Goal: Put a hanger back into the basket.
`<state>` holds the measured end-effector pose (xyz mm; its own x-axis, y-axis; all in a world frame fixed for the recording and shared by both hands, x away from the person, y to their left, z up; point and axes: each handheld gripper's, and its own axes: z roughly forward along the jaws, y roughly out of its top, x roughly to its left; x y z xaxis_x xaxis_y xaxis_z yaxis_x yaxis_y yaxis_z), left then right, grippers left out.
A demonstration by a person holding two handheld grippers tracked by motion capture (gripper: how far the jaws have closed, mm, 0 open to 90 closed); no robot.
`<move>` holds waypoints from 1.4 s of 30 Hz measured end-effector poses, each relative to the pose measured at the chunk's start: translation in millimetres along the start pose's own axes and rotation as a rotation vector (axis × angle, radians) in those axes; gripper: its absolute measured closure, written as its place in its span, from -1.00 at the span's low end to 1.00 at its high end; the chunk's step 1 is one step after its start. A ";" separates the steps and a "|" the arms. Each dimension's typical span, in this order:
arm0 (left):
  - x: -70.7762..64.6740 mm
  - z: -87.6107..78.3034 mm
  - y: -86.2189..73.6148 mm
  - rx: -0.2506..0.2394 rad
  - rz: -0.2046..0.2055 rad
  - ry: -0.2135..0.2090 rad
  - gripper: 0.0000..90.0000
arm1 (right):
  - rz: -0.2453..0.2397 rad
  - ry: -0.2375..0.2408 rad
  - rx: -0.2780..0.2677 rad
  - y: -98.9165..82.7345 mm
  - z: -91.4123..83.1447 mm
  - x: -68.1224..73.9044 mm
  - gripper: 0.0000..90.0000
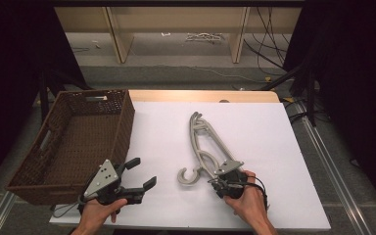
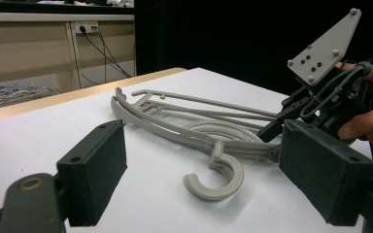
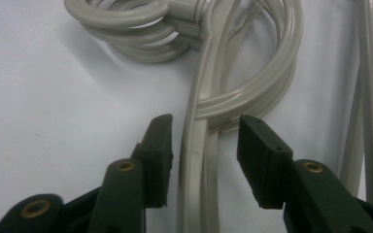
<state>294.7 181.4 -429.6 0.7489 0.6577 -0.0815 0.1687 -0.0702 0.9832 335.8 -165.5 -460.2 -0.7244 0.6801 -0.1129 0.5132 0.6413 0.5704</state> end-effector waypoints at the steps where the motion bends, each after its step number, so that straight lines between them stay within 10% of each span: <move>1: 0.2 0.1 0.1 -0.001 0.005 0.000 -0.61 | 0.006 0.002 0.005 0.1 0.2 -0.2 0.35; 25: 0.2 0.4 0.5 0.007 0.011 -0.012 -0.60 | 0.022 0.035 -0.010 7.4 -9.9 -2.1 0.79; 42: 0.8 0.3 0.8 -0.009 0.006 -0.014 -0.59 | 0.011 -0.105 -0.076 13.7 -43.7 -3.5 0.83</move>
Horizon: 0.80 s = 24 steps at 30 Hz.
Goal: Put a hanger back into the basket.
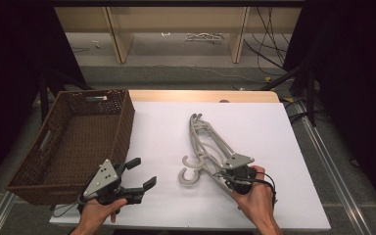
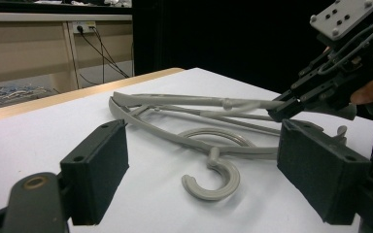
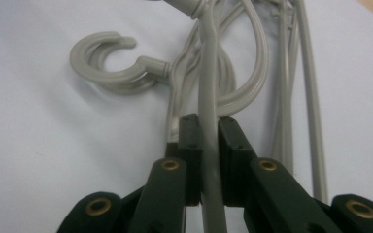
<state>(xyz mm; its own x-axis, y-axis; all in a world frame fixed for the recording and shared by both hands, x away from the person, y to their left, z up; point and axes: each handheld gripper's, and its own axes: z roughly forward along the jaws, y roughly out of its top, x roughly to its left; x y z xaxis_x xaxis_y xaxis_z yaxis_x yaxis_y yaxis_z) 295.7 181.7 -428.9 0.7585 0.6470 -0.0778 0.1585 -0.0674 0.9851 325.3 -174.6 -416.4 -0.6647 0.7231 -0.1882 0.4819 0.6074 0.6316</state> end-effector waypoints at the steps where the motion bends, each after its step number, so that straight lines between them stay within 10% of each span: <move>1: 0.1 0.1 0.0 -0.001 0.000 0.000 -0.59 | -0.022 -0.006 -0.019 -0.2 -1.2 -2.8 0.83; 16: -0.4 0.8 -0.8 0.024 0.027 0.018 -0.56 | -0.065 0.056 -0.061 4.2 -10.6 7.0 0.83; 24: -5.0 14.0 -4.9 0.122 0.061 0.036 -0.51 | -0.113 0.113 -0.069 4.0 -13.1 12.2 0.83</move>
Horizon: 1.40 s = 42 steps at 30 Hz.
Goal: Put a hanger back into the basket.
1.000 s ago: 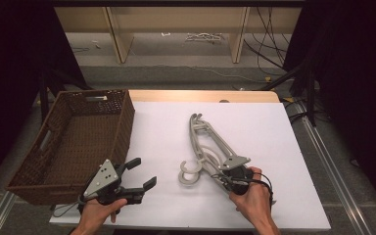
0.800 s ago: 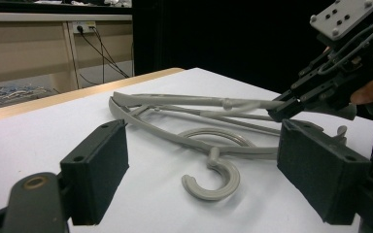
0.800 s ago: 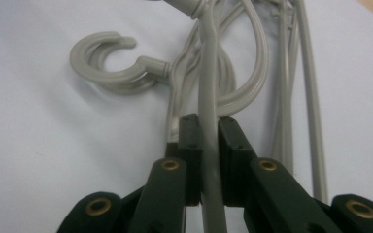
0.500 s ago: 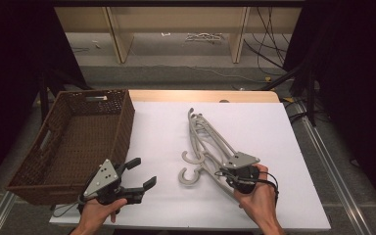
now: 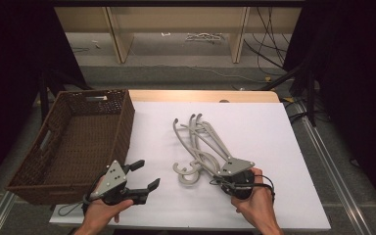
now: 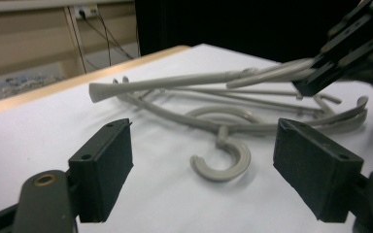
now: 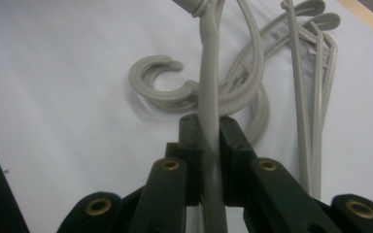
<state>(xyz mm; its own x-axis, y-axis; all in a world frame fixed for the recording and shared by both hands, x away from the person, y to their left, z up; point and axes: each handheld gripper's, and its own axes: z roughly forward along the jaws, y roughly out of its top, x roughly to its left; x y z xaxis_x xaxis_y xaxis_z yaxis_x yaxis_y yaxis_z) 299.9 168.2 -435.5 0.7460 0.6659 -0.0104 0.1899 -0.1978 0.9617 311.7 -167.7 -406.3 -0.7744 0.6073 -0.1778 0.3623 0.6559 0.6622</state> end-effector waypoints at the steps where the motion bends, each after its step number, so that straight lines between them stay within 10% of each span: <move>1: -0.1 2.5 0.6 0.003 0.004 -0.001 -0.51 | -0.013 0.009 -0.006 0.1 0.4 0.3 0.83; 10: -3.6 31.4 3.5 0.078 0.194 0.011 -0.50 | -0.041 0.061 -0.011 4.7 -6.0 6.1 0.83; 25: -6.4 60.9 5.0 0.092 0.319 -0.025 -0.56 | -0.098 0.132 -0.003 7.6 -6.5 16.3 0.83; 32: -7.4 62.4 7.9 0.101 0.439 -0.087 -0.45 | -0.122 0.177 0.003 8.8 -5.7 21.1 0.83; 42: -6.6 68.1 7.1 0.168 0.507 -0.182 -0.03 | -0.143 0.233 0.006 10.2 -4.7 24.3 0.83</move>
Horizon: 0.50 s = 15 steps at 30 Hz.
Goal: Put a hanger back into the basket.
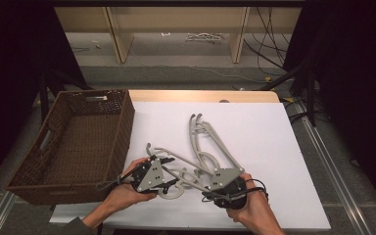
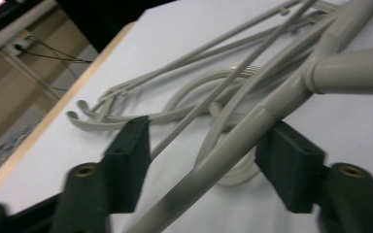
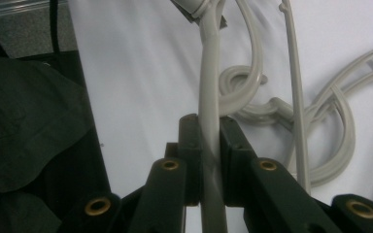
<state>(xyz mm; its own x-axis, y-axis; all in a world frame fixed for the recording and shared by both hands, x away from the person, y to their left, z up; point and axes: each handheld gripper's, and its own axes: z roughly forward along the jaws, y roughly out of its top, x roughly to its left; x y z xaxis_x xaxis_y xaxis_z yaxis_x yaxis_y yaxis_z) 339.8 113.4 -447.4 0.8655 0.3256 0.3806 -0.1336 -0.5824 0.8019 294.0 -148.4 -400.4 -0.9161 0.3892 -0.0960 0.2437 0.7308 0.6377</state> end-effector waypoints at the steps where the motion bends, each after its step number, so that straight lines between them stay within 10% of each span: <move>1: -0.5 0.1 -0.1 0.002 -0.003 -0.021 0.08 | 0.000 -0.005 -0.006 0.0 0.8 0.3 0.83; 6: -1.5 -3.2 7.6 0.026 0.159 -0.038 0.43 | -0.027 0.000 -0.017 -1.1 0.1 -2.7 0.82; 15: -2.1 -11.6 19.1 0.012 0.250 -0.081 0.65 | -0.056 -0.084 -0.042 -4.4 -5.4 -10.4 0.68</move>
<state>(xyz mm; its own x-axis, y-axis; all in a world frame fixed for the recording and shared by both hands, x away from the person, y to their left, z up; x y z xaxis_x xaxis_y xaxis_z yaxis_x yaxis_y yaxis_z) 329.8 110.3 -427.5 0.8424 0.1100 0.5274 -0.3428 -0.6458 0.6823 300.8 -158.6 -398.1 -0.8975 0.3954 -0.1953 0.1775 0.7293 0.6608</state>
